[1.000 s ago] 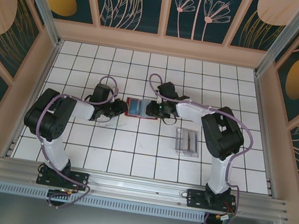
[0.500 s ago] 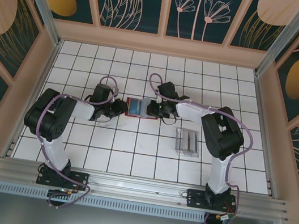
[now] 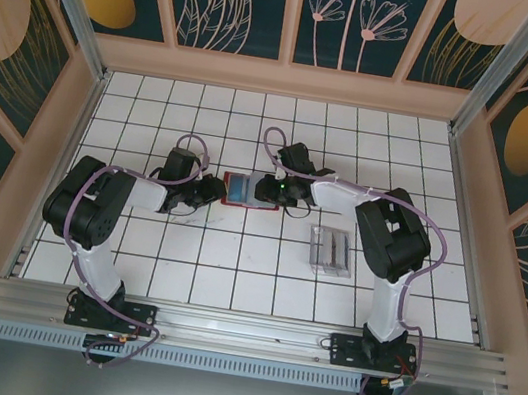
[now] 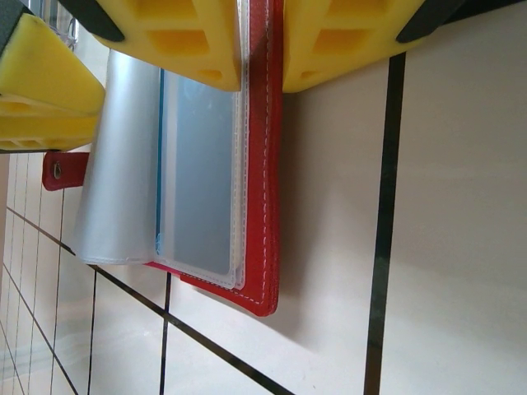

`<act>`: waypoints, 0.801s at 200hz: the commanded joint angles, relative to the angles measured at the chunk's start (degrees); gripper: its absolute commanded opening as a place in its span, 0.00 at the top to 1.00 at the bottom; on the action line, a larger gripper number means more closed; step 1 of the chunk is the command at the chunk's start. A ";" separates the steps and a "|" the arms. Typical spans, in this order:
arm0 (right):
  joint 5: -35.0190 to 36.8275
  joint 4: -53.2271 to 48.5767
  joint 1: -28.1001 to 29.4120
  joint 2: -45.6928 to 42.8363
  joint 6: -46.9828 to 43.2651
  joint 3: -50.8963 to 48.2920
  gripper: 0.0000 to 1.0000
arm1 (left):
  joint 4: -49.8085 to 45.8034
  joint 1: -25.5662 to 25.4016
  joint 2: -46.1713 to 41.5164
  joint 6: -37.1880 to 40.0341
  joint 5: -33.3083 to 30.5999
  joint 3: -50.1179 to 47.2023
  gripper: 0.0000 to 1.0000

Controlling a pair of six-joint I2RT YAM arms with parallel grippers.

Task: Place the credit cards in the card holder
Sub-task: Flip over the card slot in the card holder.

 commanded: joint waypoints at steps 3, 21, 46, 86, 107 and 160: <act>-2.02 2.07 0.48 -0.59 0.41 1.86 0.68 | -0.59 -0.64 1.17 0.33 1.21 0.60 0.79; -3.14 2.69 0.44 -0.59 0.69 1.91 0.74 | -0.59 -0.68 1.27 0.37 1.12 0.66 0.79; -3.47 2.82 0.44 -0.38 0.79 2.15 0.75 | -0.54 -0.65 1.50 0.38 1.20 0.71 0.79; -3.99 2.90 0.36 0.04 0.96 2.44 0.72 | -0.50 -0.64 1.68 0.47 1.17 0.53 0.79; -4.50 3.26 0.39 0.10 1.09 2.62 0.66 | -0.30 -0.62 1.76 0.38 1.30 0.57 0.79; -5.74 4.05 0.40 0.74 1.41 3.14 0.57 | -0.33 -0.64 1.60 0.38 1.27 0.71 0.79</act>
